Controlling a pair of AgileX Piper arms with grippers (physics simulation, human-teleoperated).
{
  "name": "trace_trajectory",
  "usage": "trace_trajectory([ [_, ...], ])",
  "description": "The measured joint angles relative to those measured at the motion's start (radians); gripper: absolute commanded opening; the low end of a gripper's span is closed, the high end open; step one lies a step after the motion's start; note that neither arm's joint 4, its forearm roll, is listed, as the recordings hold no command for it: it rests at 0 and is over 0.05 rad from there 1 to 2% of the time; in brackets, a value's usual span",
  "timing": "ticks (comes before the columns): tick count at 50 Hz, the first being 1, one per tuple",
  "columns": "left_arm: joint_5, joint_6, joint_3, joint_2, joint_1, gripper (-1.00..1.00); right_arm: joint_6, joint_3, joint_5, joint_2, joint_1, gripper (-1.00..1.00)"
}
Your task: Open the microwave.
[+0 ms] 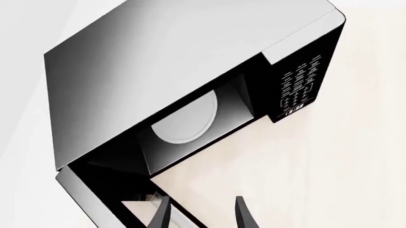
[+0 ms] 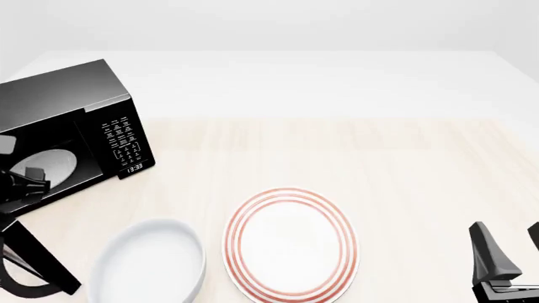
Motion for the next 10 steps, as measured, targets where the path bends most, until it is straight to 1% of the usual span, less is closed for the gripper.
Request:
trace_trajectory([
  [10,0.009,-0.024,0.009,-0.013,-0.004,1.00,0.000,0.000,0.000,0.000,0.000,1.00],
])
